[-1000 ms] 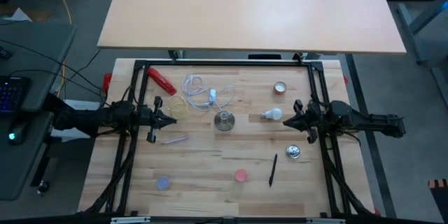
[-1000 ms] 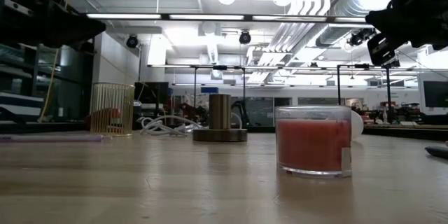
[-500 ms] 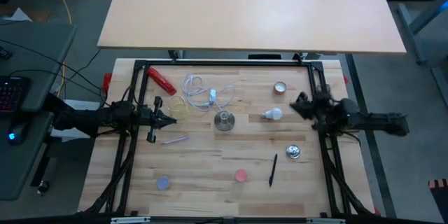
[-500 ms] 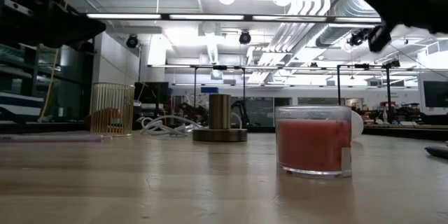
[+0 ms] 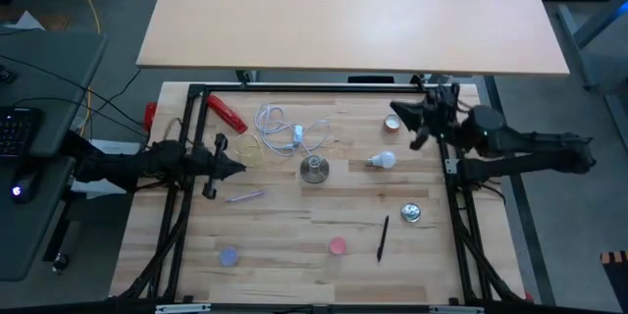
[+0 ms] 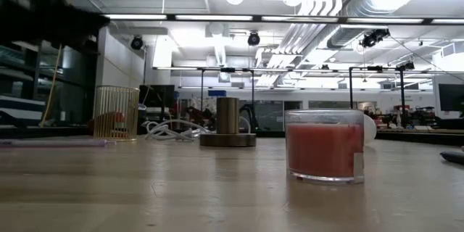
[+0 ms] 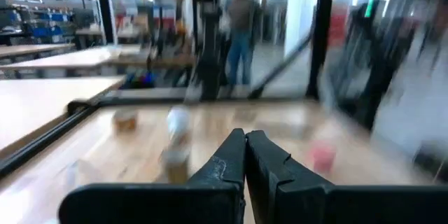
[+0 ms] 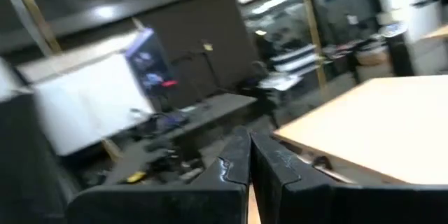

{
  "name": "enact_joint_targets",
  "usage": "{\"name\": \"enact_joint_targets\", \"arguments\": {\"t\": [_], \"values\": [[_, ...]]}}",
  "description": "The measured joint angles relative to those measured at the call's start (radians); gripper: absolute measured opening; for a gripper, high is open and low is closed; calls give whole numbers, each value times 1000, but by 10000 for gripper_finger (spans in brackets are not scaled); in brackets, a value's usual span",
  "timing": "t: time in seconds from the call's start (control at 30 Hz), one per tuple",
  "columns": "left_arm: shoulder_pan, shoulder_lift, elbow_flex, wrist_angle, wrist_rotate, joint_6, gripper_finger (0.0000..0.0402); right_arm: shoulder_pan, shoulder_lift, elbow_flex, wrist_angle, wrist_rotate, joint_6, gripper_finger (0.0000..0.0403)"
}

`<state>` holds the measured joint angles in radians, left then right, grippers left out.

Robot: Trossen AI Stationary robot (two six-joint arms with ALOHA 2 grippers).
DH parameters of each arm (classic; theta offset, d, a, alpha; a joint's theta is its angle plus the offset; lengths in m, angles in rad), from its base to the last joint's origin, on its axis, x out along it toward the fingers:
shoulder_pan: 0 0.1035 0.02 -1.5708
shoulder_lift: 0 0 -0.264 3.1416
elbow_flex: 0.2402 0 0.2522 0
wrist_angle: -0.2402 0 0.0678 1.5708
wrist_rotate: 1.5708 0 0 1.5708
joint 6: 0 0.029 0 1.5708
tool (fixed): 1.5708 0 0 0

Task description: Screw lightbulb

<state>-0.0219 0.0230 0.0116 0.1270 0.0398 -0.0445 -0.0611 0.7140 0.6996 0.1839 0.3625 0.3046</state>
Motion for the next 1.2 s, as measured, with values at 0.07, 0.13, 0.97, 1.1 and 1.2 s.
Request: {"name": "enact_joint_targets", "arguments": {"t": [0.07, 0.13, 0.97, 1.1, 1.2], "values": [[0, 1, 0, 149, -8, -128, 0, -12, 43, 100, -105, 4, 1, 0], [0, 4, 0, 331, -52, -270, 0, -22, 75, 184, -214, 4, 8, 0], [161, 778, 748, -328, -273, -384, 247, -115, 579, 402, -1426, -454, -243, 274], [161, 847, 821, -382, -337, -337, 263, -118, 606, 328, -1351, -380, -382, 290], [161, 865, 861, -460, -368, -312, 264, -122, 608, 265, -1265, -349, -434, 291]]}}
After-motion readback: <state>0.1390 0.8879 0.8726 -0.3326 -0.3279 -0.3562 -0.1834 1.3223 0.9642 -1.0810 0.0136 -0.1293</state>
